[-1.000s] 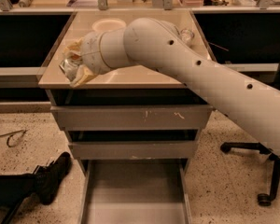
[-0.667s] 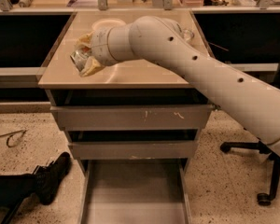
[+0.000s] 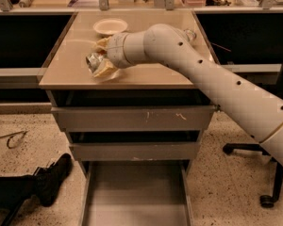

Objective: Pick 7up can from bottom drawer and place on counter

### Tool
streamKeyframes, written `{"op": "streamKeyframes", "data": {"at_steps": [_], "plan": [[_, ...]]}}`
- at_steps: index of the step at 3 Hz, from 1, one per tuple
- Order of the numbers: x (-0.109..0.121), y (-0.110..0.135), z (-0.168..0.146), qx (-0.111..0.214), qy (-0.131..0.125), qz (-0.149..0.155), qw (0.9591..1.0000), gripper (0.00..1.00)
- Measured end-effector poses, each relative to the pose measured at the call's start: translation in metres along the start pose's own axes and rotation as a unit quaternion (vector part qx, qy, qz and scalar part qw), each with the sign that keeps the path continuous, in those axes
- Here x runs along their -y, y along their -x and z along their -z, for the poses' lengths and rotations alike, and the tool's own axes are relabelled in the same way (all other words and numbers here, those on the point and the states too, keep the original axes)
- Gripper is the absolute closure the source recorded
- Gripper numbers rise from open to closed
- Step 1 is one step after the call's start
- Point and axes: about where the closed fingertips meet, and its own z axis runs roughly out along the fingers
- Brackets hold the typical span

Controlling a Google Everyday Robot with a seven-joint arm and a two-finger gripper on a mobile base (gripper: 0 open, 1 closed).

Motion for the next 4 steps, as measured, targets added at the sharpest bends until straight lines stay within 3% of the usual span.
{"op": "streamKeyframes", "data": {"at_steps": [2, 4], "plan": [[-0.018, -0.022, -0.025, 0.034, 0.038, -0.075, 0.9959, 1.00], [-0.016, -0.020, -0.025, 0.034, 0.039, -0.076, 0.9958, 0.58]]}}
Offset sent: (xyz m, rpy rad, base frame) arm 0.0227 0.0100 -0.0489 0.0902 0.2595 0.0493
